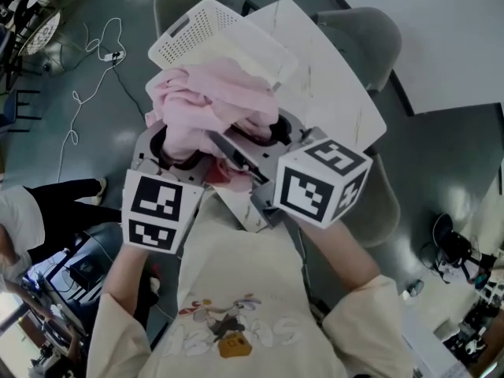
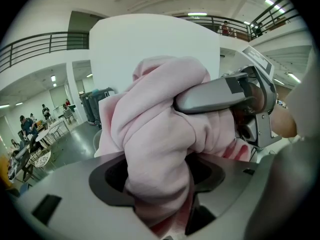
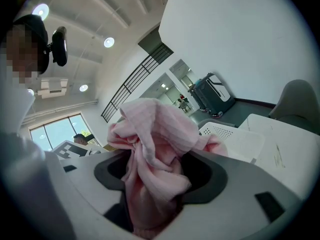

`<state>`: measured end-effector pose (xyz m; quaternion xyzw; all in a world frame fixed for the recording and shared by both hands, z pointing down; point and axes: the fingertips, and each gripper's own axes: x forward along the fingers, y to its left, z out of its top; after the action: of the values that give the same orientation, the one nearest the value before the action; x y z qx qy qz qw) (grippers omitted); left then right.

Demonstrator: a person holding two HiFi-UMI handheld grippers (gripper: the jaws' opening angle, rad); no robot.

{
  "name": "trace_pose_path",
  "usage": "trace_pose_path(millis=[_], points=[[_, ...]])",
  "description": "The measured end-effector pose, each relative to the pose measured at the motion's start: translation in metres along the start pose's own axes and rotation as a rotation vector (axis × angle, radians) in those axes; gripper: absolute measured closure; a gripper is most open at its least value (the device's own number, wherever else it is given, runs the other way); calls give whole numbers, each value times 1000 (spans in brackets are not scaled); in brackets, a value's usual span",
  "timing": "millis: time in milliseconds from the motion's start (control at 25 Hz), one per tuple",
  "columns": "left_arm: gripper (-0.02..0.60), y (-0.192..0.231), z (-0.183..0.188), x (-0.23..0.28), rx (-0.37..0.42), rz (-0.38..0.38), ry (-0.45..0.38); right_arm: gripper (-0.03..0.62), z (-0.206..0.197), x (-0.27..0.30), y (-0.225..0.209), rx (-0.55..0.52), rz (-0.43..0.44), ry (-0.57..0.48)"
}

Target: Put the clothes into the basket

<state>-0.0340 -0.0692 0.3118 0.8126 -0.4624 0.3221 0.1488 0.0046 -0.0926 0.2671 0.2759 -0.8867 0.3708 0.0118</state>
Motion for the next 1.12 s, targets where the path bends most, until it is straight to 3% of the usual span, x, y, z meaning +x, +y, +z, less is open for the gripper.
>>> trace_pose_path(millis=[1120], points=[[282,94,52,66,119,-23,-60,318,70,82,-50,15,-48,-105]])
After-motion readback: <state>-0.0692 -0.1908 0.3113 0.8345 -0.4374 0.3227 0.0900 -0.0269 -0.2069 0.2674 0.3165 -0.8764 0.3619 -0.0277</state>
